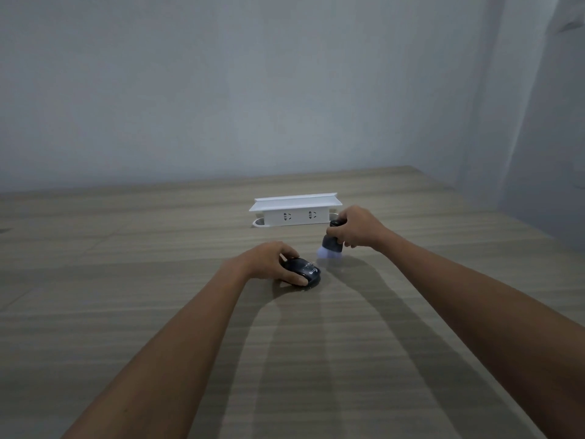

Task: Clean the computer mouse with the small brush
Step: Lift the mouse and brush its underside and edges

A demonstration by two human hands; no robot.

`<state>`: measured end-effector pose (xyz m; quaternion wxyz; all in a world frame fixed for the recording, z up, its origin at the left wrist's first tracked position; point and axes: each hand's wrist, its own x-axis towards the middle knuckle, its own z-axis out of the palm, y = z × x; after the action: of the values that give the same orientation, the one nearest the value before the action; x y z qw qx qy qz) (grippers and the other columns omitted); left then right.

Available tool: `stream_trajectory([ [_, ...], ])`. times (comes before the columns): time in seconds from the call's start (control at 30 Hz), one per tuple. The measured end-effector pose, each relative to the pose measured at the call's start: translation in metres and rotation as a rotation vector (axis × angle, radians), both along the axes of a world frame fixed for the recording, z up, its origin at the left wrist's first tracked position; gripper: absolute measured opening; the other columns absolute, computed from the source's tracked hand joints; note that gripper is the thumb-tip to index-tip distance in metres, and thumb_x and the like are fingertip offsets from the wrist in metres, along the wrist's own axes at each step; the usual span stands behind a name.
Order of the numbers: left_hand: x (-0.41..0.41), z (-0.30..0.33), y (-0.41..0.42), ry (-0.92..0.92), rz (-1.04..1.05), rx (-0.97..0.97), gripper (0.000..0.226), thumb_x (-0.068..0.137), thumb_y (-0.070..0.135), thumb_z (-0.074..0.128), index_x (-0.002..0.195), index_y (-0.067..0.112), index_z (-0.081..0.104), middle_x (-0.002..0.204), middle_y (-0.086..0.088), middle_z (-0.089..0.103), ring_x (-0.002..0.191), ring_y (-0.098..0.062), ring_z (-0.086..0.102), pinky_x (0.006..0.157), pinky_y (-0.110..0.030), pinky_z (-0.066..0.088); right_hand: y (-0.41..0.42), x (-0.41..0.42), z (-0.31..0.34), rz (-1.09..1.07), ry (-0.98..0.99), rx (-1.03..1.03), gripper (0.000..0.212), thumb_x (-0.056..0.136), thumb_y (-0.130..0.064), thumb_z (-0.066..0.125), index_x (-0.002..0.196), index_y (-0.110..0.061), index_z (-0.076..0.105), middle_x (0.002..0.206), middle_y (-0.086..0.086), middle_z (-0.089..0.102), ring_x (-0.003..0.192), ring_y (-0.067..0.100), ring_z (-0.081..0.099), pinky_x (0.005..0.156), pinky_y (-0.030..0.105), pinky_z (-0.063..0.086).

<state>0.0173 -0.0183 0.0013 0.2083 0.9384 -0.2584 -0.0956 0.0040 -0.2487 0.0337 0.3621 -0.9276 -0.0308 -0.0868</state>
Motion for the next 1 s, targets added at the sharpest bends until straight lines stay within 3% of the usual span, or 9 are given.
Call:
stream_trajectory([
  [0.13,0.003,-0.010,0.007,-0.020,0.037,0.001,0.076,0.054,0.073,0.079,0.116,0.029,0.069,0.108,0.012,0.071,0.097,-0.007,0.065,0.092,-0.037,0.055,0.006,0.001,0.000,0.016,-0.006,0.012,0.022,0.080,-0.012,0.065,0.079,0.009,0.072,0.079,0.026,0.074,0.058,0.025,0.060,0.050,0.027,0.050],
  [0.23,0.004,-0.008,0.014,0.008,0.035,0.005,0.080,0.059,0.062,0.083,0.127,0.022,0.064,0.118,0.009,0.068,0.105,-0.009,0.063,0.097,-0.034,0.051,0.011,0.002,0.000,0.027,-0.020,0.029,0.024,0.080,-0.012,0.065,0.079,0.011,0.071,0.078,0.028,0.073,0.057,0.026,0.061,0.051,0.029,0.051],
  [0.37,0.003,-0.006,0.018,0.047,0.021,-0.014,0.059,0.070,0.047,0.083,0.121,0.023,0.068,0.107,0.012,0.070,0.102,-0.011,0.064,0.090,-0.030,0.049,0.022,0.000,0.003,0.039,-0.025,0.041,0.026,0.080,-0.013,0.066,0.082,0.013,0.070,0.078,0.028,0.073,0.057,0.025,0.060,0.049,0.028,0.050],
  [0.47,0.003,-0.011,0.017,0.040,0.035,-0.019,0.060,0.063,0.060,0.081,0.112,0.027,0.073,0.100,0.011,0.074,0.094,-0.009,0.067,0.086,-0.031,0.053,0.032,-0.002,0.006,0.041,-0.045,0.018,0.026,0.079,-0.015,0.067,0.073,0.010,0.068,0.063,0.018,0.067,0.048,0.021,0.055,0.044,0.023,0.046],
  [0.57,-0.001,-0.014,0.012,0.025,0.102,-0.071,0.057,0.059,0.061,0.083,0.102,0.024,0.076,0.080,0.011,0.072,0.076,-0.007,0.065,0.067,-0.024,0.048,0.041,-0.005,0.010,0.059,-0.087,-0.022,0.030,0.079,-0.017,0.070,0.054,-0.009,0.057,0.051,-0.002,0.056,0.045,0.011,0.050,0.048,0.024,0.042],
  [0.73,-0.009,-0.019,0.002,0.005,0.170,-0.159,0.044,0.061,0.059,0.083,0.079,0.021,0.075,0.055,0.013,0.061,0.052,-0.002,0.054,0.055,-0.021,0.037,0.056,-0.011,0.015,0.099,-0.123,-0.064,0.036,0.078,-0.018,0.072,0.052,-0.009,0.050,0.057,0.005,0.055,0.053,0.014,0.045,0.047,0.024,0.033],
  [0.87,-0.015,-0.019,0.002,0.048,0.137,-0.218,0.024,0.069,0.051,0.083,0.090,0.041,0.075,0.071,0.011,0.071,0.059,0.001,0.061,0.060,-0.018,0.043,0.061,-0.015,0.017,0.132,-0.096,-0.093,0.026,0.076,-0.020,0.074,0.062,0.000,0.062,0.061,0.007,0.055,0.054,0.014,0.044,0.045,0.024,0.033],
  [0.93,-0.016,-0.019,0.004,0.079,0.093,-0.257,0.034,0.072,0.047,0.082,0.104,0.052,0.072,0.085,0.012,0.075,0.070,0.001,0.064,0.070,-0.016,0.048,0.063,-0.017,0.016,0.147,-0.088,-0.115,0.028,0.075,-0.020,0.074,0.070,0.007,0.068,0.061,0.010,0.055,0.054,0.015,0.043,0.046,0.024,0.033],
  [1.0,-0.016,-0.021,0.004,0.086,0.122,-0.272,0.030,0.070,0.046,0.083,0.099,0.048,0.074,0.082,0.014,0.075,0.072,-0.001,0.065,0.069,-0.017,0.047,0.063,-0.017,0.015,0.145,-0.093,-0.136,0.028,0.074,-0.019,0.074,0.070,0.008,0.066,0.062,0.015,0.058,0.054,0.016,0.044,0.047,0.025,0.034],
])
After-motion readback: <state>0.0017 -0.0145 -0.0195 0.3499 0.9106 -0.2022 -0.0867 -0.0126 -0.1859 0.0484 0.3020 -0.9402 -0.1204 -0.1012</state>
